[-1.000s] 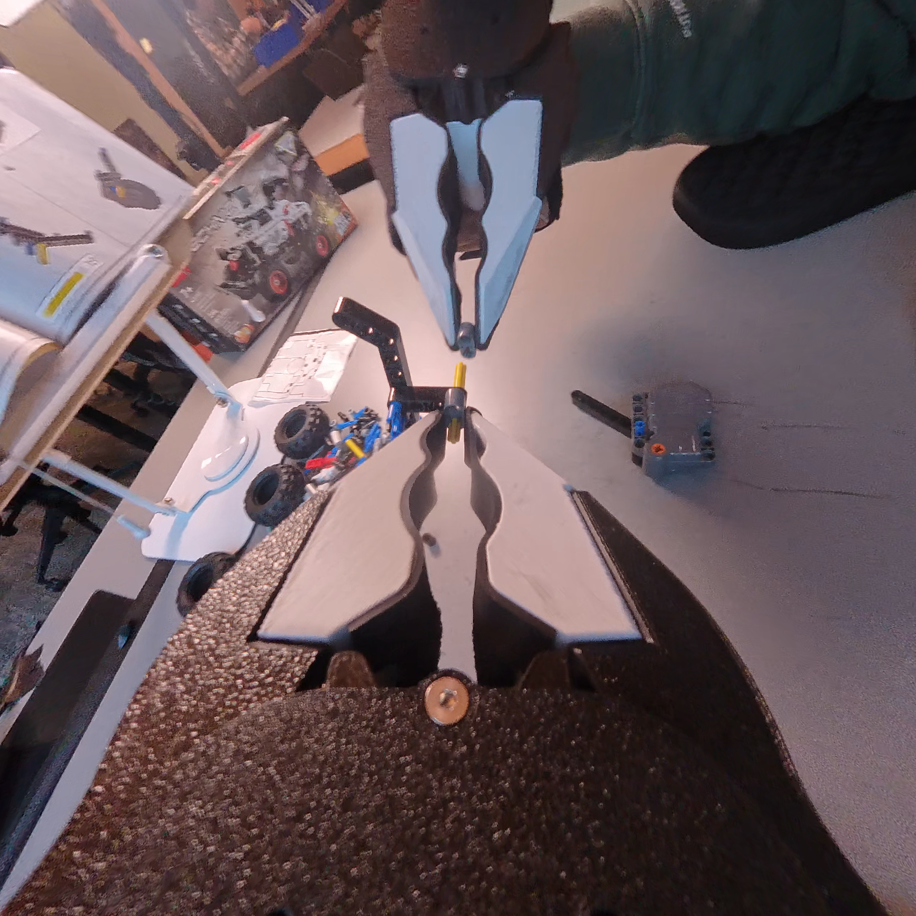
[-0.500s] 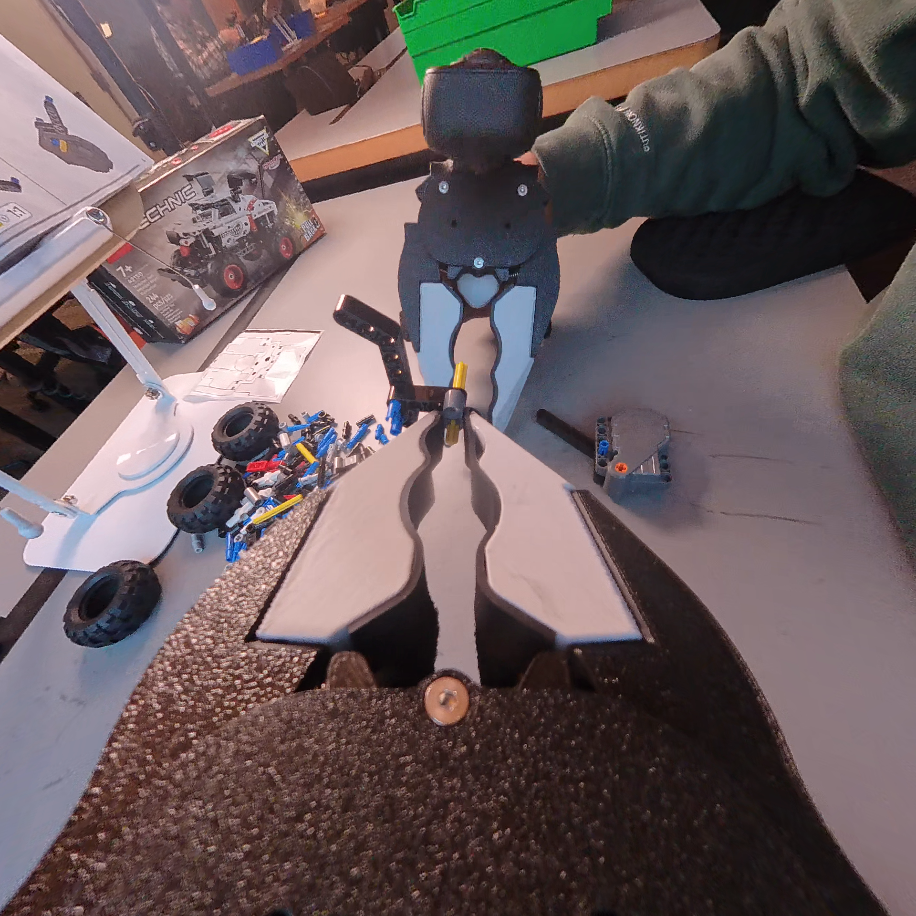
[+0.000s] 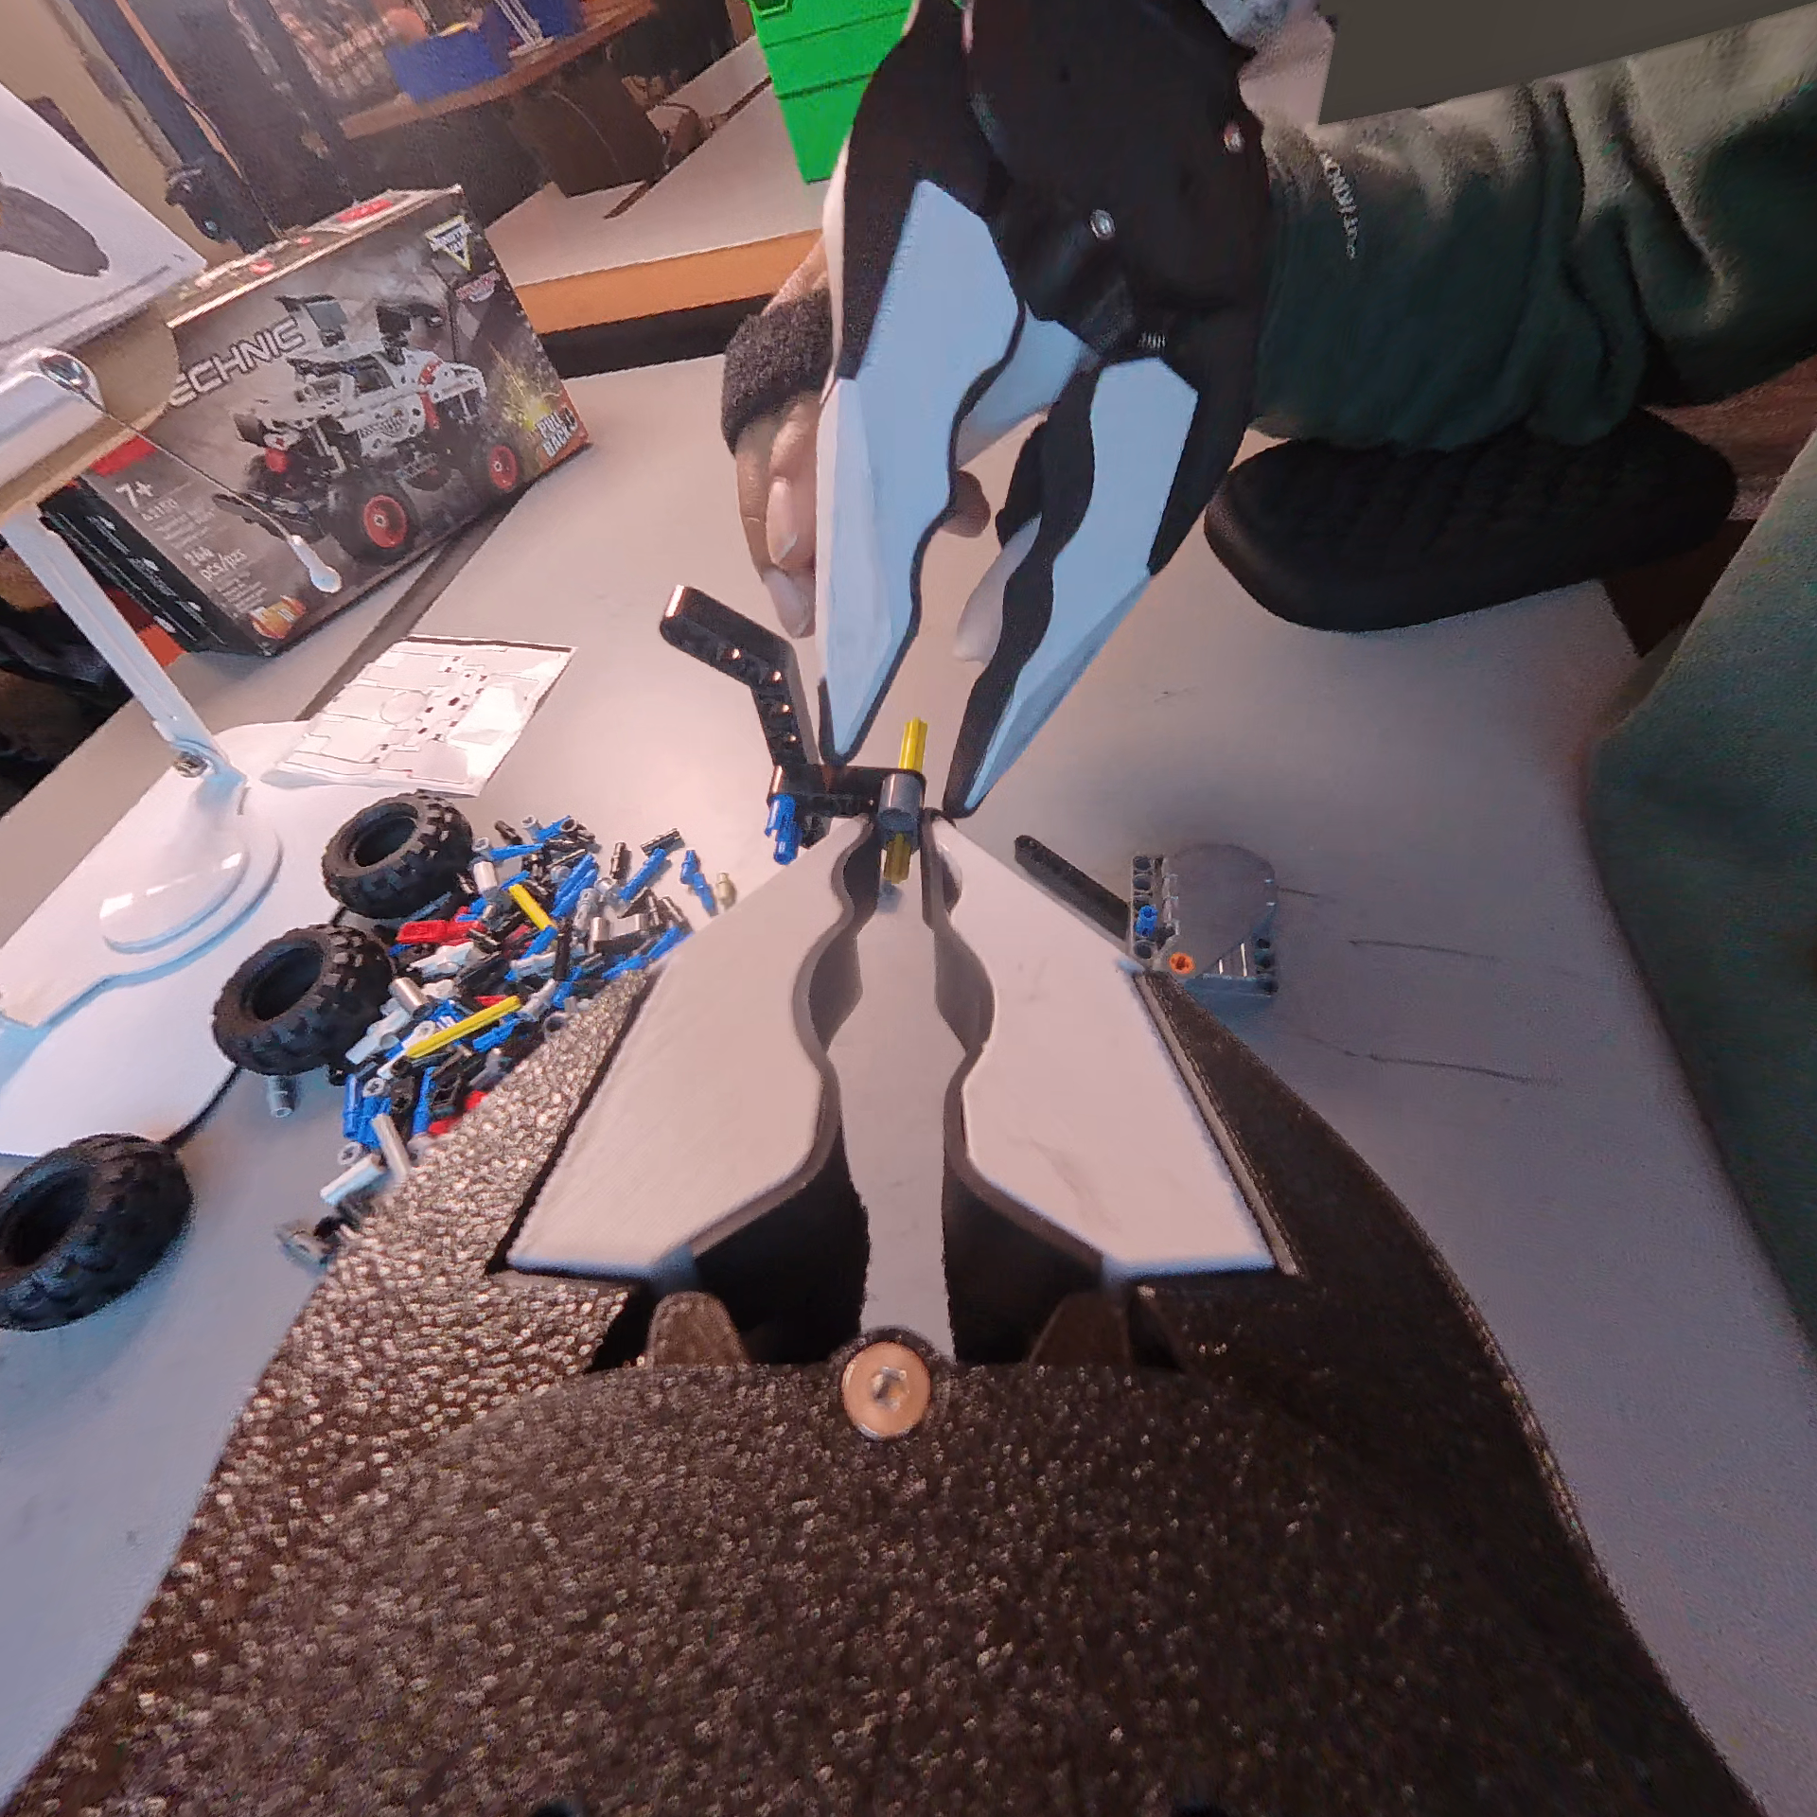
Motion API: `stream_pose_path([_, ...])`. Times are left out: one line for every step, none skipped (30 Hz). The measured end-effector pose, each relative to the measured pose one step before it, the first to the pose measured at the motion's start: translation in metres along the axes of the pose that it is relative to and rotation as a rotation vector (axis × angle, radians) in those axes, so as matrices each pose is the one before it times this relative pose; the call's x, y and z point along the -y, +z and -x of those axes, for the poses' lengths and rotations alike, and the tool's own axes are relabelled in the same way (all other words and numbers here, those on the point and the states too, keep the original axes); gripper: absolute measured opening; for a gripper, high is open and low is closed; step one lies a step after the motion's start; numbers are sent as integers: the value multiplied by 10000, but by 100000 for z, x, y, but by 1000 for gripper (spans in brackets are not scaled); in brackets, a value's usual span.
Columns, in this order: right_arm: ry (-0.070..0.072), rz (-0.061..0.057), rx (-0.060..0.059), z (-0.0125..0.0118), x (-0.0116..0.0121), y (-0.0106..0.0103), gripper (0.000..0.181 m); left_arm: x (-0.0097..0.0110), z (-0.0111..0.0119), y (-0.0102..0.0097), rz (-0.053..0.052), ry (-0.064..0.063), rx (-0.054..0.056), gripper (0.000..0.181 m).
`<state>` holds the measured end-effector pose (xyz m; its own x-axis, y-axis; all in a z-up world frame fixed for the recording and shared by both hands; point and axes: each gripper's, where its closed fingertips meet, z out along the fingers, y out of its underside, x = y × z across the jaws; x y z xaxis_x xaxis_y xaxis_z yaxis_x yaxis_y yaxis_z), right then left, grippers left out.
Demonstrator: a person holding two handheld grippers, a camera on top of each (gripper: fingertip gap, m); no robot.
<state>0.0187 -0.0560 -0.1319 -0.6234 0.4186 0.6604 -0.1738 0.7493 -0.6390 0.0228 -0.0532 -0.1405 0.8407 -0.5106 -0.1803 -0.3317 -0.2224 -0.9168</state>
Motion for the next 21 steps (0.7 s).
stream_pose_path([-633, 187, -162, 142, -172, 245, 21, 77, -167, 21, -108, -396, -255, 7])
stream_pose_path([-532, 116, -136, 178, -41, 208, 21, -1, -111, 16, -86, -522, -298, 7])
stream_pose_path([-406, 130, -197, 13, -71, 201, 19, 17, -127, 4, -115, -595, -347, 7])
stream_pose_path([-322, 89, -150, -9, -64, 108, 14, -73, -193, 6, -90, -641, -423, 7])
stream_pose_path([-168, 36, -45, 40, -47, 46, 11, -28, -202, 16, -129, -648, -438, 6])
stream_pose_path([-24, -15, 63, 84, 6, -35, 10, 4, -212, 19, -150, -644, -450, 6])
stream_pose_path([87, -106, 99, 112, 124, -91, 9, 89, -306, -22, -166, -679, -534, 6])
stream_pose_path([84, -113, 66, 42, 165, -106, 9, 143, -254, -40, -188, -662, -490, 6])
stream_pose_path([10, -76, 68, 70, 172, -86, 7, 96, -236, -38, -153, -656, -465, 7])
stream_pose_path([5, -72, 55, 52, 175, -84, 7, 115, -227, -50, -162, -641, -452, 7])
stream_pose_path([106, -11, 36, -28, 70, -56, 6, 110, -117, -52, -169, -568, -355, 7])
stream_pose_path([239, -20, 70, -12, 38, -18, 6, 130, -87, -52, -174, -462, -292, 8])
stream_pose_path([244, -37, 79, -37, 49, -32, 6, 130, -83, -38, -169, -377, -257, 8])
stream_pose_path([95, -3, 55, -27, -1, -40, 6, 117, -49, 4, -150, -353, -211, 8])
stream_pose_path([27, 63, 13, -56, -80, -36, 6, 119, -9, 28, -136, -277, -149, 9])
stream_pose_path([106, 14, 29, -33, -39, -40, 6, 101, 47, 38, -111, -191, -61, 8])
stream_pose_path([207, -53, 56, -37, 24, -64, 5, 66, -39, 32, -65, -75, -55, 7])
stream_pose_path([263, -150, 56, -77, 100, -80, 5, 81, -115, 10, 5, 14, -31, 7])
stream_pose_path([376, -249, 42, -144, 187, -82, 6, 138, -172, -27, 56, 100, 7, 6])
stream_pose_path([385, -290, 76, -130, 216, -91, 6, 118, -190, -21, 84, 86, 7, 6])
stream_pose_path([322, -194, 152, -9, 133, -66, 6, 38, -122, 7, 102, 23, -6, 6])
